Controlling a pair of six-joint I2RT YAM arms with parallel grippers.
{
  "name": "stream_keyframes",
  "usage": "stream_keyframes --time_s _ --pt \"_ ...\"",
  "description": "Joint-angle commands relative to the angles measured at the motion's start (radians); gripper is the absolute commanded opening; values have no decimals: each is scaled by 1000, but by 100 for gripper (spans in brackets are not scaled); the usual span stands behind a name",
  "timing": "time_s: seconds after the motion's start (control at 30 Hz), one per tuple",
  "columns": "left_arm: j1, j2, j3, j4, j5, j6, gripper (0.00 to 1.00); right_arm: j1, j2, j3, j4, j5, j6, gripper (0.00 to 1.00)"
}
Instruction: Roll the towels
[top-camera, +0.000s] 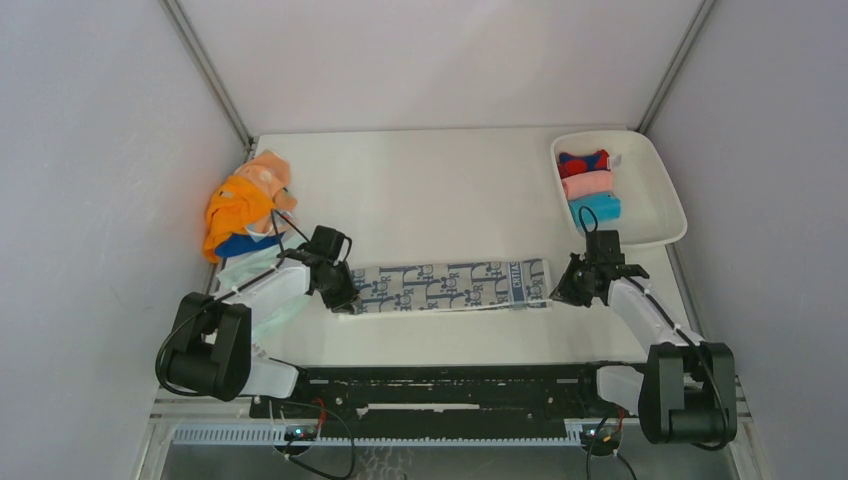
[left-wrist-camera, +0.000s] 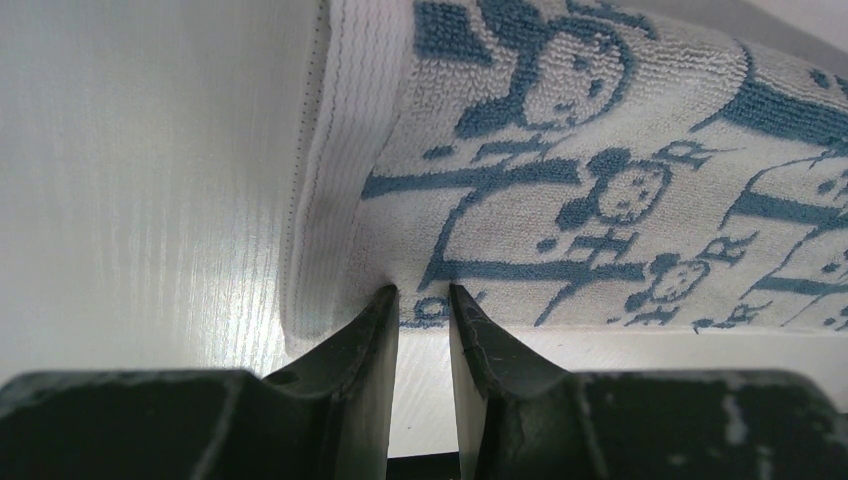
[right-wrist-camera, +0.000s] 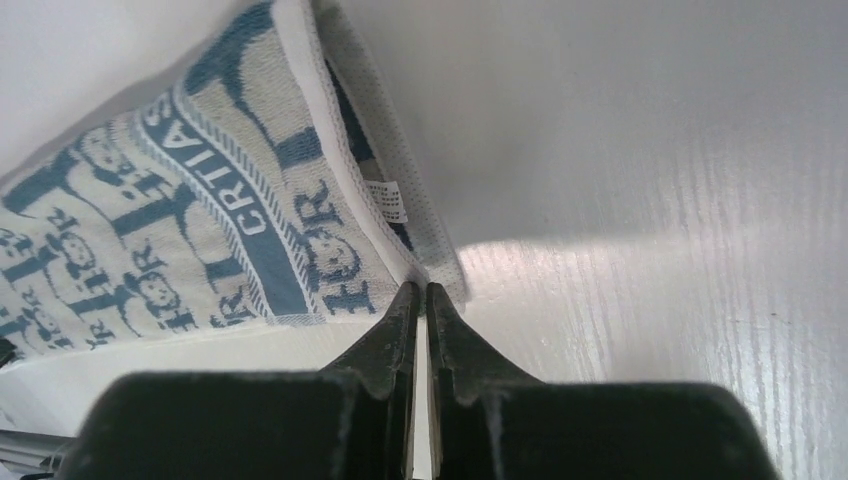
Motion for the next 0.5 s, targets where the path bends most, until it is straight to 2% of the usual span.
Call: stream_keyframes --time_s 0.0,0.37,0.47 --pt "-3 25 14 -63 -69 20 31 6 -68 65 -60 42 -18 0" --pt "-3 25 14 -83 -85 20 31 3 -27 74 -159 109 44 0" --pt "-3 31 14 -82 -87 20 31 2 6 63 -161 118 67 4"
